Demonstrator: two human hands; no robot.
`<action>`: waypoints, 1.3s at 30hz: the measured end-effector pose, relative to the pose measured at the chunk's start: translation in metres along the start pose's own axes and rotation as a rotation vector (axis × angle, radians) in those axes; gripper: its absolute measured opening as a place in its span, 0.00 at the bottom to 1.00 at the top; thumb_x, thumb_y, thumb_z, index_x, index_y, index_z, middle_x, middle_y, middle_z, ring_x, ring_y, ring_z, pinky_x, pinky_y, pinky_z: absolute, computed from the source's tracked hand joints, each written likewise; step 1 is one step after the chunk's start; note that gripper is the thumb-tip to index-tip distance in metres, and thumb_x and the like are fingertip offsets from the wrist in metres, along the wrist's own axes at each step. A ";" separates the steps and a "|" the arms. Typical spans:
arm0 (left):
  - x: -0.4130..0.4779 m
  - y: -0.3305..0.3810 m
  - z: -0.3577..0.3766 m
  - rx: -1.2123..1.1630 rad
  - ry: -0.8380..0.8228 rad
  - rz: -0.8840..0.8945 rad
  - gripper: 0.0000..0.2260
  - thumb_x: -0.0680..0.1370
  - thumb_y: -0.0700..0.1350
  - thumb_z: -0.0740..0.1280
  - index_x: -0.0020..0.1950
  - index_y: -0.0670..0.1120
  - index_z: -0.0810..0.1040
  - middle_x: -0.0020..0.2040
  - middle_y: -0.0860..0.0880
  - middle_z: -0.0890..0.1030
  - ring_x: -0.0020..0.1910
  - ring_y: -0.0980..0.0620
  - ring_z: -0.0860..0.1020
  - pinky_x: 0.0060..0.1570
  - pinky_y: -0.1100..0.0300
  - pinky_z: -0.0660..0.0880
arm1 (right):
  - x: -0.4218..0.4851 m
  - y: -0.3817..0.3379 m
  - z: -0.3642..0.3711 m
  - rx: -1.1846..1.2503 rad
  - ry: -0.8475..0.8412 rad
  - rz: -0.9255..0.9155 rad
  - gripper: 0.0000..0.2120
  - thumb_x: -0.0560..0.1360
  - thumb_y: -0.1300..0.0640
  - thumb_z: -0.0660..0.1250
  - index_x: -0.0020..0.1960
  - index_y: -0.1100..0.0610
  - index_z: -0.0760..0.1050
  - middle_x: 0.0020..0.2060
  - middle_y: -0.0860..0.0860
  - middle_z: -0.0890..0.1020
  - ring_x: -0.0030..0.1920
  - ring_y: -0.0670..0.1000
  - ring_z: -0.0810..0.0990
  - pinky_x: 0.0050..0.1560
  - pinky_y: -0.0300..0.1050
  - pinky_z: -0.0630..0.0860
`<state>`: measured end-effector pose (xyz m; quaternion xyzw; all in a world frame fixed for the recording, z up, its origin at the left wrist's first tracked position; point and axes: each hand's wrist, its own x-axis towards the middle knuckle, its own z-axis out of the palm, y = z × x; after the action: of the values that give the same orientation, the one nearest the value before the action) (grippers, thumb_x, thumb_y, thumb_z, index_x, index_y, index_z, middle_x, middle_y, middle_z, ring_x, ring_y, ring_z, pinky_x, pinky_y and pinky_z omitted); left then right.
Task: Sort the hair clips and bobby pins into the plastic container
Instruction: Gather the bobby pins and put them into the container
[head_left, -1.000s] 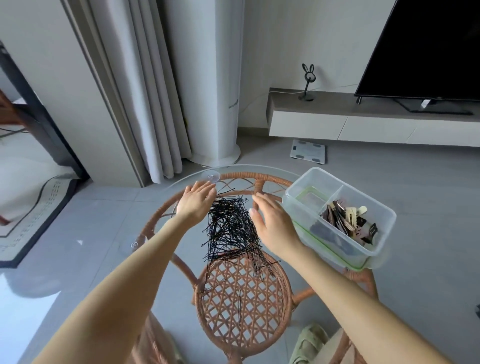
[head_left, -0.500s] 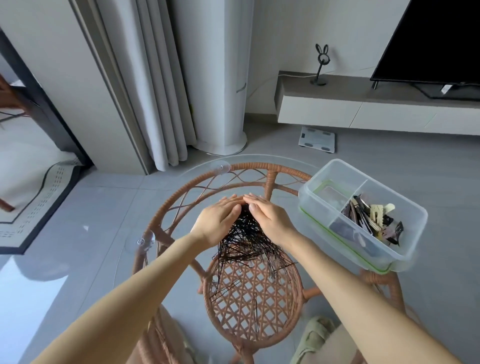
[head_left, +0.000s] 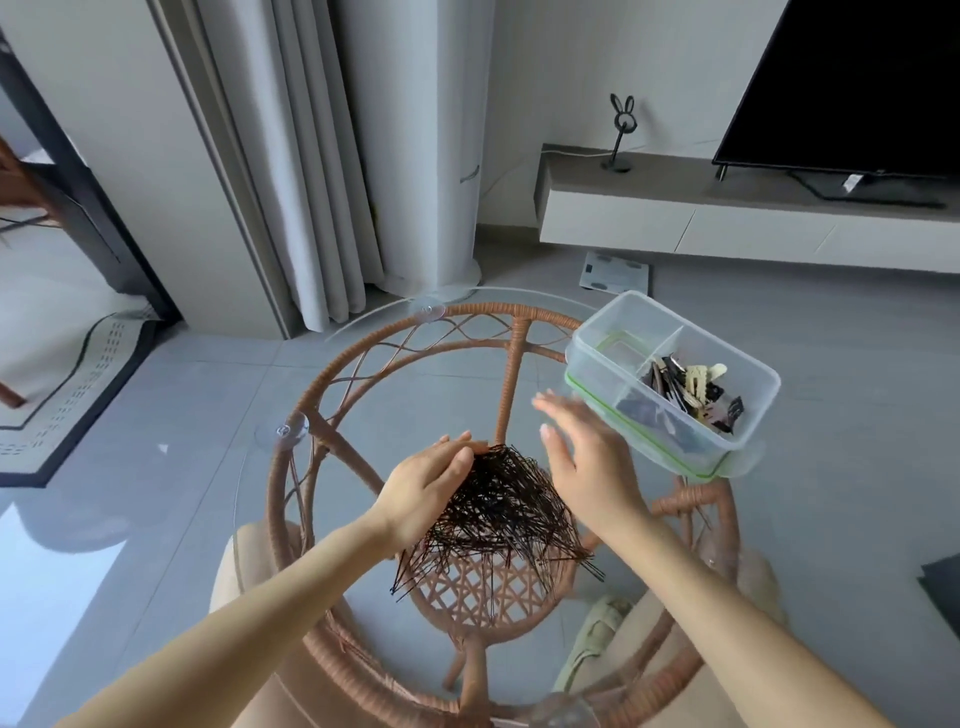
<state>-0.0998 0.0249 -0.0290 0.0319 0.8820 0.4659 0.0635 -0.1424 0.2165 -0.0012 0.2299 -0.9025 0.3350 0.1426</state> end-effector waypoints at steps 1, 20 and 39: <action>-0.001 0.001 0.001 -0.011 0.000 -0.011 0.17 0.82 0.51 0.51 0.66 0.55 0.72 0.73 0.53 0.67 0.75 0.55 0.58 0.72 0.58 0.54 | 0.007 0.008 -0.010 -0.154 0.169 -0.009 0.14 0.72 0.63 0.63 0.57 0.63 0.77 0.54 0.58 0.82 0.56 0.57 0.80 0.63 0.56 0.73; -0.002 0.013 0.003 -0.063 0.045 -0.095 0.15 0.81 0.49 0.54 0.62 0.51 0.76 0.67 0.51 0.74 0.68 0.53 0.69 0.71 0.54 0.62 | 0.013 0.055 -0.052 -0.304 -0.163 0.205 0.16 0.74 0.61 0.64 0.59 0.47 0.78 0.53 0.54 0.78 0.54 0.56 0.77 0.55 0.46 0.72; -0.033 0.028 -0.013 0.563 0.094 -0.313 0.33 0.71 0.61 0.67 0.72 0.50 0.63 0.59 0.42 0.76 0.56 0.46 0.77 0.54 0.55 0.75 | -0.032 -0.029 -0.005 -0.239 -0.485 0.320 0.32 0.71 0.38 0.66 0.65 0.59 0.67 0.58 0.57 0.74 0.56 0.58 0.76 0.53 0.49 0.74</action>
<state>-0.0695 0.0265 0.0039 -0.1094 0.9724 0.1891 0.0823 -0.1000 0.2110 0.0049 0.1400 -0.9679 0.1802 -0.1056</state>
